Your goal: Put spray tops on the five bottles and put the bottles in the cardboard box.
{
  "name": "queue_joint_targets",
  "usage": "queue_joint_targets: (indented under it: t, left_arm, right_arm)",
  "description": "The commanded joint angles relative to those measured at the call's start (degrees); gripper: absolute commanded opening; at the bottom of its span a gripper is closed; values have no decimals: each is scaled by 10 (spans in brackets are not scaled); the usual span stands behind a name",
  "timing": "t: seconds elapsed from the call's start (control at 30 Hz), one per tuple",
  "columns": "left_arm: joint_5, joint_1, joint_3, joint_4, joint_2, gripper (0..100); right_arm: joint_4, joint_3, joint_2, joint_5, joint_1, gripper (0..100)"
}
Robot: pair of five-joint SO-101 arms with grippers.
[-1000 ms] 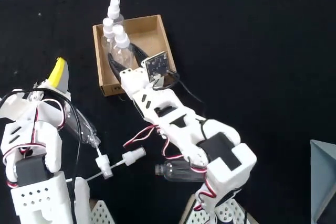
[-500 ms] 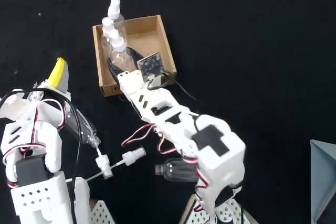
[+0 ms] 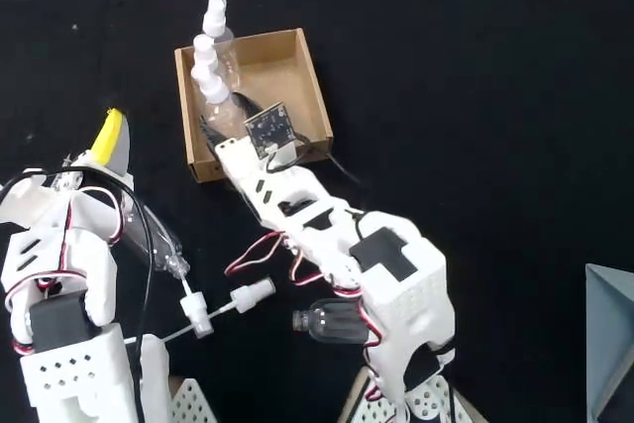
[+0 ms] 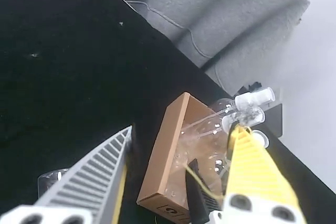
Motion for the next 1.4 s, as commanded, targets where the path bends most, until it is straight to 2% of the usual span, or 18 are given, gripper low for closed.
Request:
queue_joint_targets:
  t: [0.0,0.6,0.87,1.37]
  left_arm:
    - [4,-5,-25,-14,-10,274]
    - [3,-5,-25,-14,-10,274]
    - [3,-5,-25,-14,-10,274]
    - [3,-5,-25,-15,-10,274]
  right_arm:
    - [-17,-33,-3,7,-25,13]
    - [-16,-31,-3,9,-26,15]
    - [-16,-19,-2,8,-26,227]
    - [-12,-20,-6,9,-38,238]
